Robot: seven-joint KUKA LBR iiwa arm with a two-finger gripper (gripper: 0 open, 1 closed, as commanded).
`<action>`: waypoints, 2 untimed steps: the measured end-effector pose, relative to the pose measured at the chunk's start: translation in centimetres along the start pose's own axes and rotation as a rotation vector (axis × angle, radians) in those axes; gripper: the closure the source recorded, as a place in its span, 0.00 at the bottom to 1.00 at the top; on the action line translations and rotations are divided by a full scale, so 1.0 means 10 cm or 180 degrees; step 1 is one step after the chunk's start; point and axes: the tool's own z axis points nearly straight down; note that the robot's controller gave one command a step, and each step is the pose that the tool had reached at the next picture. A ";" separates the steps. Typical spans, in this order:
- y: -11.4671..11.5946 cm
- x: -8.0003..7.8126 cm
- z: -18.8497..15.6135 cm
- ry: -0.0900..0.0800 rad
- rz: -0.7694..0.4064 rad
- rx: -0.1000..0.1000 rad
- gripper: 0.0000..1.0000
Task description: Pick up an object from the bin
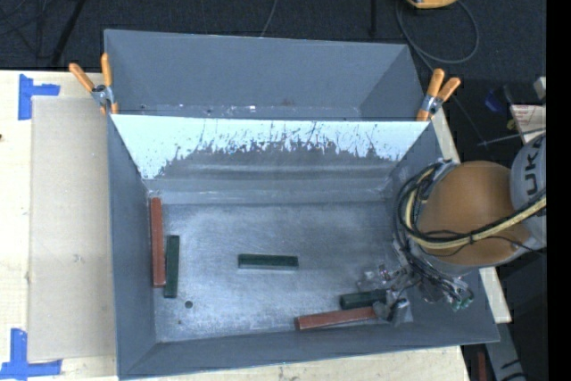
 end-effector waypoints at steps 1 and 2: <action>0.00 -0.01 -0.46 -0.0011 0.0011 0.0001 1.00; 0.00 -0.03 -1.11 -0.0017 0.0023 0.0005 1.00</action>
Offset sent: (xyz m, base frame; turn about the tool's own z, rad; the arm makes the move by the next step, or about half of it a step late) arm 0.0000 0.0000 0.0444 0.0000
